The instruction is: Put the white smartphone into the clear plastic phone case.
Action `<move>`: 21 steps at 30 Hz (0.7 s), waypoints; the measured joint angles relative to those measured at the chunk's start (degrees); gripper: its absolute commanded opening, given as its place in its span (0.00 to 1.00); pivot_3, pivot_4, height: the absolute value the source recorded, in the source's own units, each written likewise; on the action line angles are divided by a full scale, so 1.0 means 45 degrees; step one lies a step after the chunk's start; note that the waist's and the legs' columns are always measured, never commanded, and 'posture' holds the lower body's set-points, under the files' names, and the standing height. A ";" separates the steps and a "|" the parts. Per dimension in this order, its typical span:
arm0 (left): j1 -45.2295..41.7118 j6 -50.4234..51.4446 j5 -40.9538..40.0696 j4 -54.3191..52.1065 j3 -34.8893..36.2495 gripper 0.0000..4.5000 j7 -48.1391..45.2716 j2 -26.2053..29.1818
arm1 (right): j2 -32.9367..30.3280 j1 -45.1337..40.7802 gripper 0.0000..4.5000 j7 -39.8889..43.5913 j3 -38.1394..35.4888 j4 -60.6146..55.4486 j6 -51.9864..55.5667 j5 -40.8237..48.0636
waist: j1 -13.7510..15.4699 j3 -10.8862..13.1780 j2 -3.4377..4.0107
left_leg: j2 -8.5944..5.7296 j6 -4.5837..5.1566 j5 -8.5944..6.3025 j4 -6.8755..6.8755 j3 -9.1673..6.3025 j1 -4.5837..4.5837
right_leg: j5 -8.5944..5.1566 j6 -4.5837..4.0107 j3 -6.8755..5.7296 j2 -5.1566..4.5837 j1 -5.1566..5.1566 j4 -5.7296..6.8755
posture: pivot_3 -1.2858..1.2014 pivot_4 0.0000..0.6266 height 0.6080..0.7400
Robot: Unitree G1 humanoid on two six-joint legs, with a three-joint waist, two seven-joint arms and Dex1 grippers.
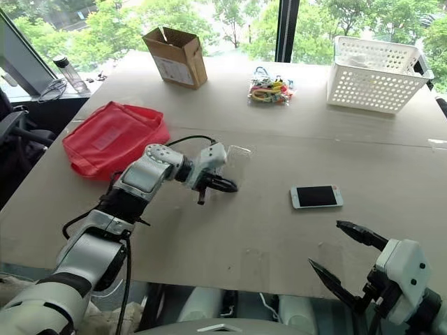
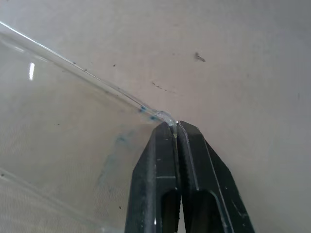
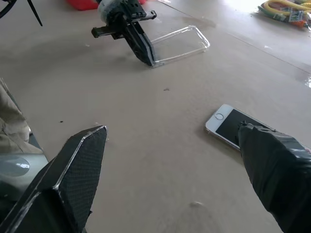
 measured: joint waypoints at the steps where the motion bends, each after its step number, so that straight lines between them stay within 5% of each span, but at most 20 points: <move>1: -0.0063 0.2234 -0.0057 -0.0907 0.0932 0.01 0.1193 -0.1402 | -0.0038 -0.0228 1.00 -0.0039 0.0192 0.0022 0.0000 -0.0025 | 0.0036 0.0004 -0.0007 | -0.0005 0.0024 -0.0014 0.0061 -0.0034 -0.0041 | 0.0000 0.0005 0.0002 0.0013 0.0004 0.0001 | 0.52 0.24 0.95; 4: -0.1214 0.5986 -0.0290 -0.2095 0.2858 0.14 0.3528 -0.4071 | -0.0163 -0.0480 1.00 -0.0072 0.0437 0.0021 -0.0009 -0.0056 | -0.0059 0.0012 -0.0018 | -0.0049 0.0037 -0.0022 0.0062 -0.0039 -0.0045 | 0.0006 0.0053 0.0037 0.0004 0.0004 -0.0004 | 0.52 0.24 0.95; 9: -0.2389 0.5955 -0.2231 -0.1741 0.3604 0.60 0.2017 -0.1228 | -0.0196 -0.0522 1.00 -0.0135 0.0441 0.0096 -0.0002 -0.0056 | -0.0519 0.0013 -0.0006 | -0.0125 -0.0106 0.0055 -0.0174 -0.0167 0.0184 | 0.0034 -0.0008 0.0268 0.0090 0.0018 0.0017 | 0.52 0.24 0.95; 10: -0.2383 0.4664 -0.2415 -0.1568 0.2764 0.71 0.0899 -0.0237 | -0.0212 -0.0595 1.00 -0.0167 0.0456 0.0101 -0.0002 -0.0058 | -0.0491 0.0014 -0.0001 | -0.0133 -0.0117 0.0060 -0.0192 -0.0166 0.0202 | 0.0028 -0.0022 0.0277 0.0086 0.0021 0.0021 | 0.52 0.24 0.95; 14: -0.2527 -0.1113 -0.1718 0.0815 -0.0081 0.71 -0.2951 0.2044 | -0.0190 -0.0679 1.00 -0.0319 0.0612 0.0100 -0.0011 -0.0113 | -0.0272 0.0010 0.0011 | -0.0158 -0.0121 0.0056 -0.0183 -0.0162 0.0195 | 0.0027 -0.0031 0.0281 0.0067 0.0022 0.0017 | 0.52 0.24 0.95; 21: -0.4311 -1.1900 0.0607 0.7472 -0.1951 0.71 -0.5680 0.1240 | 0.0096 -0.0213 1.00 -0.0588 0.0845 -0.0068 -0.0029 -0.0192 | 0.0034 0.0021 -0.0004 | -0.0189 -0.0007 -0.0008 -0.0068 -0.0175 0.0024 | 0.0032 -0.0018 0.0231 0.0038 -0.0047 -0.0015 | 0.52 0.24 0.95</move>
